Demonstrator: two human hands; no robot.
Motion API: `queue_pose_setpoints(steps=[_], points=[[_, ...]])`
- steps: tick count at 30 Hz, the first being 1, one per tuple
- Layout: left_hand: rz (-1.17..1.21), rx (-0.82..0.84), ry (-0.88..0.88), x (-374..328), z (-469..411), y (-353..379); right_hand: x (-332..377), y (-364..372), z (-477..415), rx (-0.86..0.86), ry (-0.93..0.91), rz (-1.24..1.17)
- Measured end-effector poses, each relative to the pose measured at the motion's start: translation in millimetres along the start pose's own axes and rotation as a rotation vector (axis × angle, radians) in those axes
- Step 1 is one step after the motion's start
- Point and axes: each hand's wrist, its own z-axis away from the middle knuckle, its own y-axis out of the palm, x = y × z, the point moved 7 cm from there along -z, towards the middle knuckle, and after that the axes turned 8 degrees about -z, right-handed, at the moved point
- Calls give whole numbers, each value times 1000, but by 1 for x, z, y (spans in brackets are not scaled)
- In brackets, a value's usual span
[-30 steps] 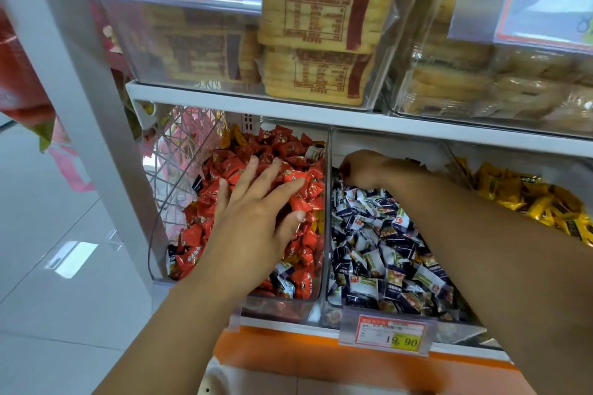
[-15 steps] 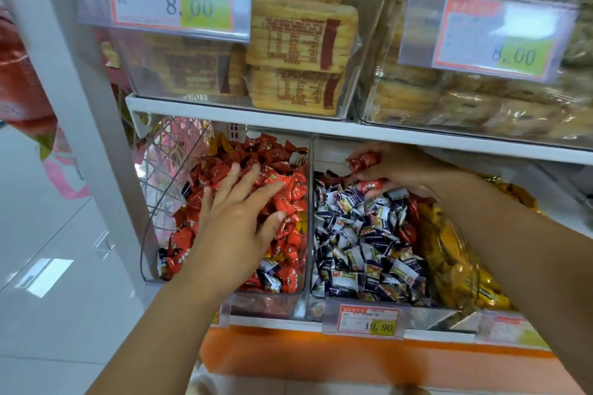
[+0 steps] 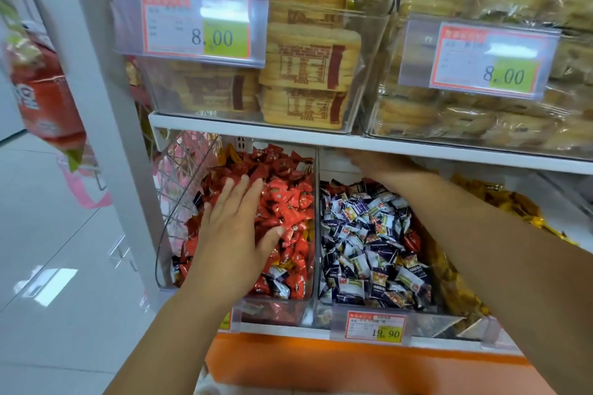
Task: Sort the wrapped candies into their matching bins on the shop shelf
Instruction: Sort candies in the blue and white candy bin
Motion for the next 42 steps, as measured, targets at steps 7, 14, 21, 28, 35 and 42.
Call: queue_pose_setpoints(steps=[7, 14, 21, 28, 35, 42], points=[[-121, 92, 119, -24, 4, 16, -57, 22, -30, 70, -36, 465], [-150, 154, 69, -20, 0, 23, -61, 25, -35, -30, -44, 455], [-132, 104, 35, -10, 3, 12, -8, -4, 20, -205, -139, 21], [-66, 52, 67, -24, 6, 7, 1, -9, 44, -105, -113, 133], [-129, 115, 202, -56, 14, 24, -77, 30, 59, 234, -125, 588], [-202, 176, 224, -59, 14, 36, -99, 54, 94, 292, -33, 779]])
